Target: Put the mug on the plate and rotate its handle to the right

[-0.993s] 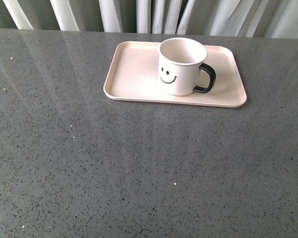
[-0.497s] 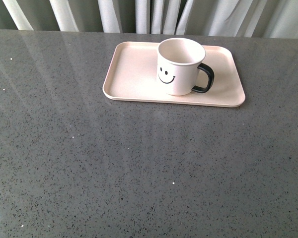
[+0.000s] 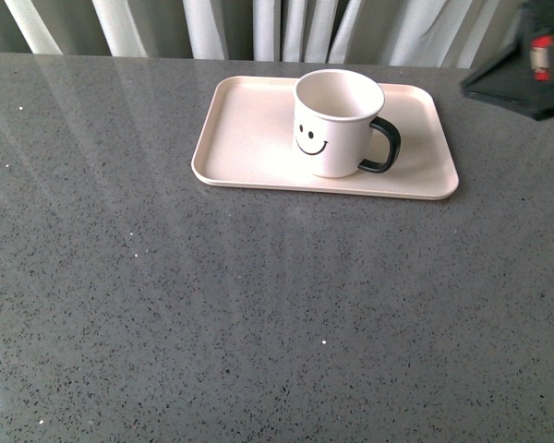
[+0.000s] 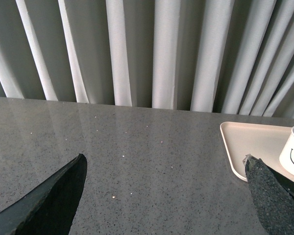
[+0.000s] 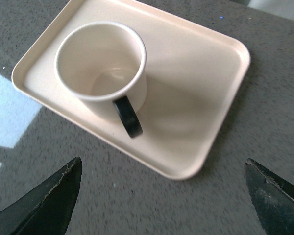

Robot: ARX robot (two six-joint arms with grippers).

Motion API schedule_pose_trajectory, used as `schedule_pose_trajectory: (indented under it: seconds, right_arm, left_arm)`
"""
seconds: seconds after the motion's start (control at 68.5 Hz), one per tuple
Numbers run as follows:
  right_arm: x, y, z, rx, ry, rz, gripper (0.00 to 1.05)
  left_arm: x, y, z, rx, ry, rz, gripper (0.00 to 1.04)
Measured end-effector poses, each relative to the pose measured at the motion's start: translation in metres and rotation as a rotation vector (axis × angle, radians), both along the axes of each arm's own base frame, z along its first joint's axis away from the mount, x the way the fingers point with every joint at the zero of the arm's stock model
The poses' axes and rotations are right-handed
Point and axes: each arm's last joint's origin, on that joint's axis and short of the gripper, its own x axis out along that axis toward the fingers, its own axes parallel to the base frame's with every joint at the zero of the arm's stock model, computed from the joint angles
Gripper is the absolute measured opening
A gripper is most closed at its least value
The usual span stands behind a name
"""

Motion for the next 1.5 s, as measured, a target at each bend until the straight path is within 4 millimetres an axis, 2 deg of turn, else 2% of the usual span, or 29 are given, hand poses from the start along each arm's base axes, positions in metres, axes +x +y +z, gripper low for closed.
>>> schedule_pose_trajectory:
  seconds: [0.146, 0.38, 0.541, 0.716, 0.833, 0.935, 1.227, 1.446, 1.505]
  right_arm:
    - [0.047, 0.023, -0.014, 0.041, 0.076, -0.014, 0.96]
    - [0.097, 0.044, -0.017, 0.095, 0.117, -0.098, 0.96]
    - [0.112, 0.049, -0.025, 0.114, 0.153, -0.127, 0.96]
    - [0.12, 0.056, -0.044, 0.12, 0.212, -0.147, 0.96]
    - [0.122, 0.06, -0.048, 0.136, 0.232, -0.152, 0.95]
    - [0.122, 0.062, -0.049, 0.144, 0.24, -0.16, 0.86]
    - [0.126, 0.062, -0.058, 0.143, 0.268, -0.184, 0.4]
    - [0.127, 0.058, -0.055, 0.146, 0.275, -0.194, 0.05]
    - [0.128, 0.056, -0.054, 0.149, 0.276, -0.198, 0.02]
  left_arm:
    - [0.0, 0.0, 0.0, 0.0, 0.0, 0.0, 0.95]
    - [0.0, 0.0, 0.0, 0.0, 0.0, 0.0, 0.95]
    - [0.0, 0.0, 0.0, 0.0, 0.0, 0.0, 0.95]
    - [0.0, 0.0, 0.0, 0.0, 0.0, 0.0, 0.95]
    - [0.0, 0.0, 0.0, 0.0, 0.0, 0.0, 0.95]
    - [0.0, 0.0, 0.0, 0.0, 0.0, 0.0, 0.95]
    - [0.0, 0.0, 0.0, 0.0, 0.0, 0.0, 0.95]
    - [0.0, 0.0, 0.0, 0.0, 0.0, 0.0, 0.95]
    - [0.0, 0.0, 0.0, 0.0, 0.0, 0.0, 0.95]
